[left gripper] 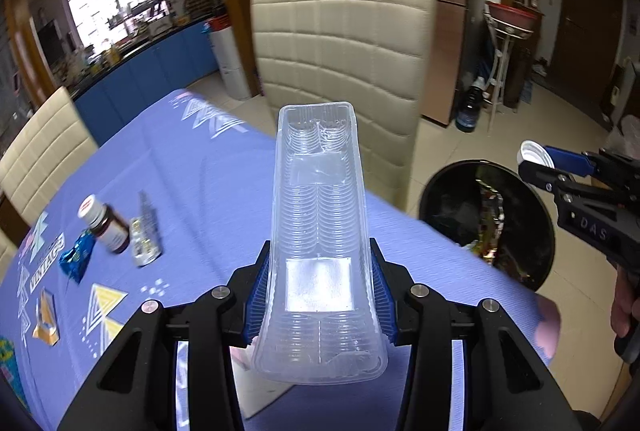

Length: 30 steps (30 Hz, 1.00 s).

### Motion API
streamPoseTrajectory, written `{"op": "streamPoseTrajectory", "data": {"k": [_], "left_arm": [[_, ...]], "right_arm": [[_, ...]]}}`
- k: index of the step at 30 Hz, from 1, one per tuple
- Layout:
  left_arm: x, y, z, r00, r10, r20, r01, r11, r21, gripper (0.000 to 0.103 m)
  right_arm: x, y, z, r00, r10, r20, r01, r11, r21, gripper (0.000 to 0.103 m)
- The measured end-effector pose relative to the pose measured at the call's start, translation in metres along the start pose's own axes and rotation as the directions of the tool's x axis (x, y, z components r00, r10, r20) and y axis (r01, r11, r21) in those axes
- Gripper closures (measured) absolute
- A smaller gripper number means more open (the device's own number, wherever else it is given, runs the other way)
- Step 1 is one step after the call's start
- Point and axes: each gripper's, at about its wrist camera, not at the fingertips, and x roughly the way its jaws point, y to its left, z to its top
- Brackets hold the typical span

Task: Collect trash
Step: 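Carry the white lid and clear tray over the black bin with both tools, then open the right tool to drop the white lid into the bin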

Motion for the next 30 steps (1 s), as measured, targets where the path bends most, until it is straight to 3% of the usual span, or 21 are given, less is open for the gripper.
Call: {"op": "streamPoseTrajectory", "data": {"k": [12,24,26,28,30], "left_arm": [[-0.005,-0.064,0.015,0.995,-0.093,0.024,0.089,0.988,0.125,0.06],[-0.007,-0.081,0.017,0.994,-0.11,0.022,0.104,0.98,0.172,0.06],[-0.008,-0.081,0.017,0.994,-0.111,0.021,0.106,0.979,0.175,0.06],[-0.007,-0.082,0.017,0.993,-0.115,0.02,0.109,0.978,0.178,0.06],[-0.007,-0.084,0.017,0.993,-0.116,0.019,0.111,0.977,0.181,0.06]], "right_arm": [[-0.016,-0.046,-0.002,0.998,-0.052,0.027,0.05,0.996,0.079,0.061],[-0.015,-0.053,0.0,0.998,-0.049,0.031,0.046,0.994,0.104,0.059],[-0.016,-0.056,0.0,0.999,-0.037,0.024,0.034,0.992,0.124,0.054],[-0.017,-0.058,-0.001,0.999,-0.036,0.029,0.032,0.989,0.141,0.04],[-0.018,-0.06,-0.001,0.999,-0.038,0.036,0.032,0.987,0.158,0.038]]}}
